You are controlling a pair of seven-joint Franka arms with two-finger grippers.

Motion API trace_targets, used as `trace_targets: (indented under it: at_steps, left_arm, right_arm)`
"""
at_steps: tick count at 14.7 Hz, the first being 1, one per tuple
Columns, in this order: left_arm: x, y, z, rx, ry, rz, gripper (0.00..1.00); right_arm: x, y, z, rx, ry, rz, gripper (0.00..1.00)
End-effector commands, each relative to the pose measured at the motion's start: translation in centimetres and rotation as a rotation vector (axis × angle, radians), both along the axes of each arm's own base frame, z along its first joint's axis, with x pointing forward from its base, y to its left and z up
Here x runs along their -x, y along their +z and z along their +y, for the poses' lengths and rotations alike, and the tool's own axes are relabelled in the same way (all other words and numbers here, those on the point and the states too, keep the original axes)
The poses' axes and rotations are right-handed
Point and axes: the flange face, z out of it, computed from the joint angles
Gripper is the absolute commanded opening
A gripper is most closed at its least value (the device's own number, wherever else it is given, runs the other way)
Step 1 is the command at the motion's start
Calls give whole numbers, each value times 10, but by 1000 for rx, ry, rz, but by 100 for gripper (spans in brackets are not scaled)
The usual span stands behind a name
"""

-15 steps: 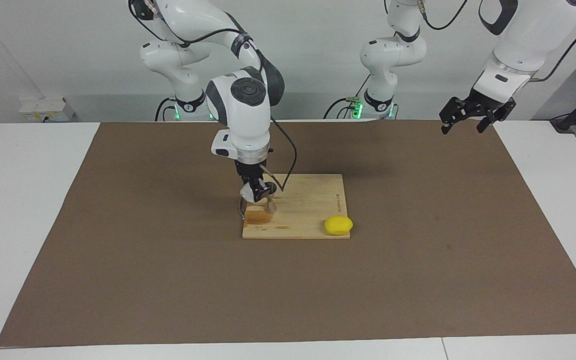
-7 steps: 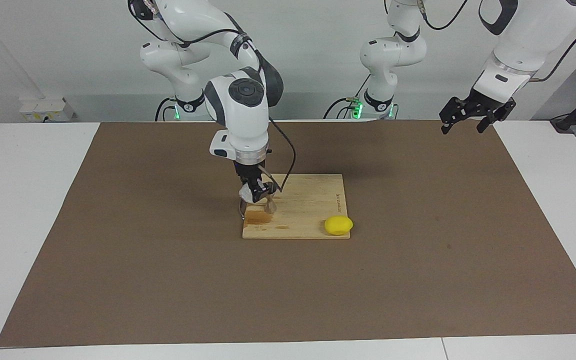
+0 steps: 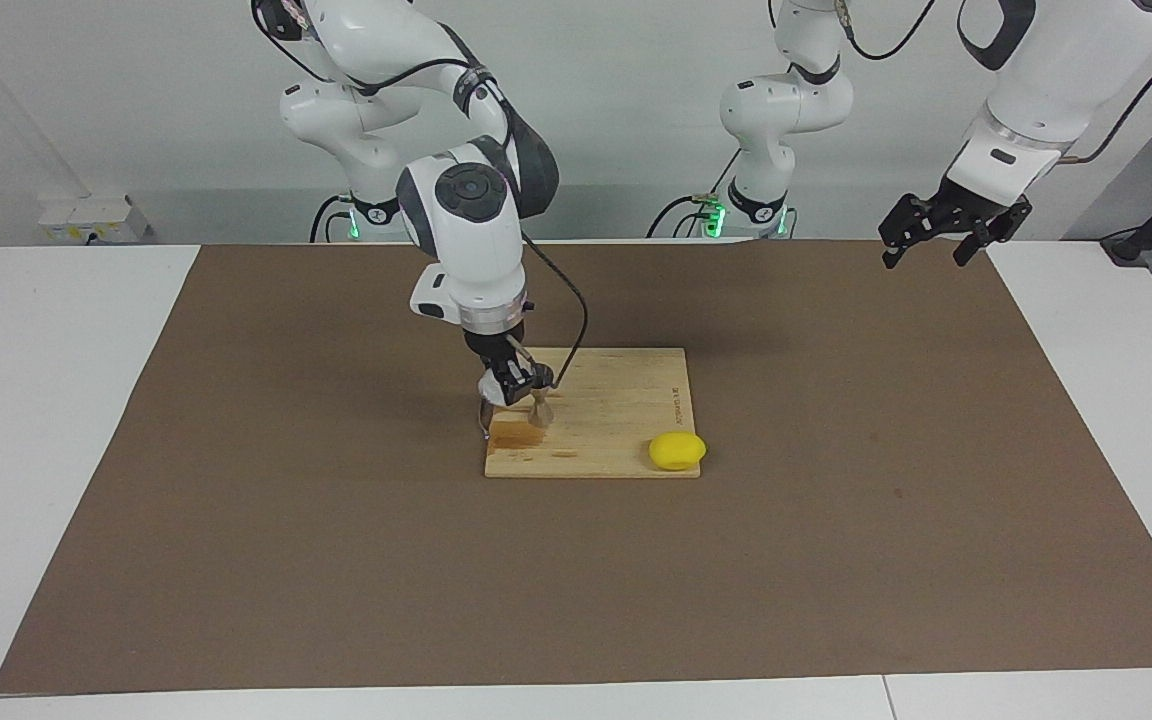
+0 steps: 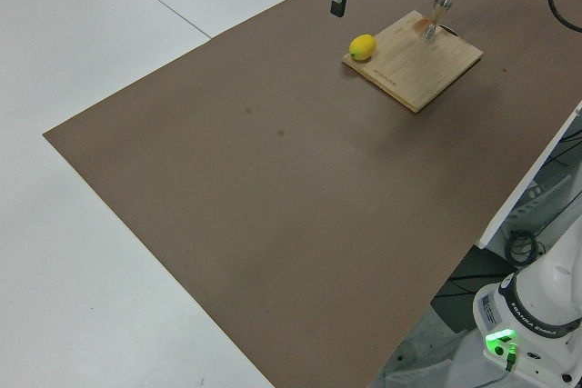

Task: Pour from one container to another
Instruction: 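Tilt the clear glass with the right gripper over the metal cup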

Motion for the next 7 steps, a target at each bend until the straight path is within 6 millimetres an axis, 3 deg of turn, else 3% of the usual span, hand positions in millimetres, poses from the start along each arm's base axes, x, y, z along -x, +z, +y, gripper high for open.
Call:
trace_targets:
  at_steps: [1, 4, 7]
  left_arm:
    - [8, 3, 2, 8, -1, -6, 100]
    - [8, 2, 2, 8, -1, -4, 100]
    - [8, 3, 2, 8, -1, -6, 100]
  right_arm:
    - [-3, 0, -7, -34, -3, 8, 0]
    - [-11, -3, -27, -93, -26, 38, 0]
    - [-22, -8, -62, -194, -103, 80, 0]
